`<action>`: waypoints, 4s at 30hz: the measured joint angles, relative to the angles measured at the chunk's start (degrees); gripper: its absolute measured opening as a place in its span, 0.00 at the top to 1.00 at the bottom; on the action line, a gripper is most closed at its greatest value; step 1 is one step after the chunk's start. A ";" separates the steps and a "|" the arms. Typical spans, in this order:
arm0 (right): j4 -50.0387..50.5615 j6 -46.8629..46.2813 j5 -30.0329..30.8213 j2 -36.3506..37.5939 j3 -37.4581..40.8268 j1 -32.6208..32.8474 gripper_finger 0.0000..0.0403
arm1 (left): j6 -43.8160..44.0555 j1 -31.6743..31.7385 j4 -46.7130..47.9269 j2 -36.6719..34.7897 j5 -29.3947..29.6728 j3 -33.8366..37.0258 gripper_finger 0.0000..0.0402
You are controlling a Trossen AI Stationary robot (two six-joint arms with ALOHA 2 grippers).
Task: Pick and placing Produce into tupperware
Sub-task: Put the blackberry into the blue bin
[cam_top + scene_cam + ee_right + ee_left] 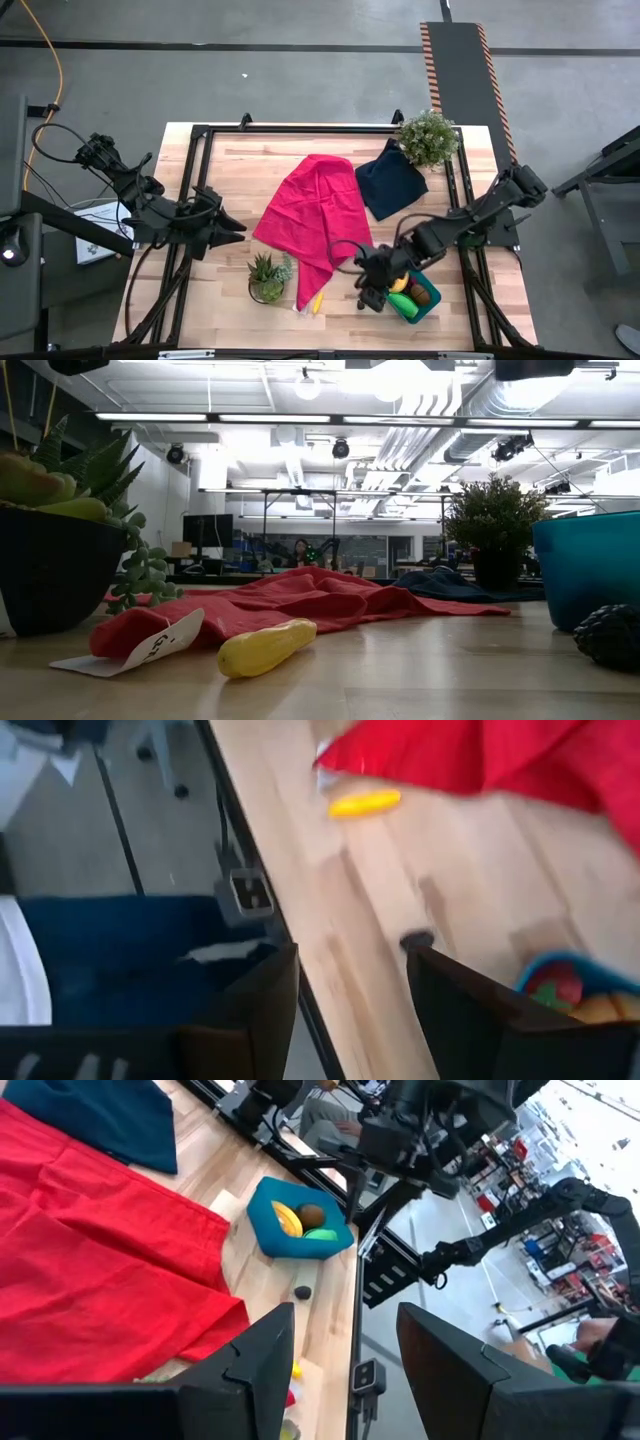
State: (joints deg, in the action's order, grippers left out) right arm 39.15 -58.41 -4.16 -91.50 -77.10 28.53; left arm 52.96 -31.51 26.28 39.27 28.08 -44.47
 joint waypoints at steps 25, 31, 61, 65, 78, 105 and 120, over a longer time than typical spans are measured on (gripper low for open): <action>26.28 5.08 5.42 -17.92 -20.22 3.24 0.57 | 4.21 -0.01 0.85 3.32 3.03 -0.02 0.59; 25.36 0.31 4.26 -21.82 -21.09 3.56 0.57 | 5.69 -0.01 1.74 4.24 2.36 -0.02 0.59; 22.45 20.90 6.34 -24.00 -21.09 7.27 0.57 | 8.36 -0.02 7.88 4.50 -1.56 0.00 0.59; 22.24 30.18 7.16 -24.00 -21.09 8.46 0.57 | 8.34 -0.02 8.66 4.50 -2.11 -0.01 0.59; 20.74 57.31 7.16 -25.25 -21.09 9.25 0.57 | 8.37 -0.02 10.32 4.50 -2.08 0.00 0.59; 20.00 59.45 6.36 -33.09 -21.09 5.52 0.57 | 9.14 -0.02 10.76 4.50 -1.97 0.00 0.59; 17.92 58.37 3.67 -33.09 -20.38 5.60 0.57 | 8.93 -0.02 13.25 4.50 -2.14 -0.02 0.59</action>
State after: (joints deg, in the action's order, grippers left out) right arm 57.07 -0.04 -0.49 -124.60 -97.48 34.13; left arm 61.89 -31.53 39.53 43.77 25.93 -44.48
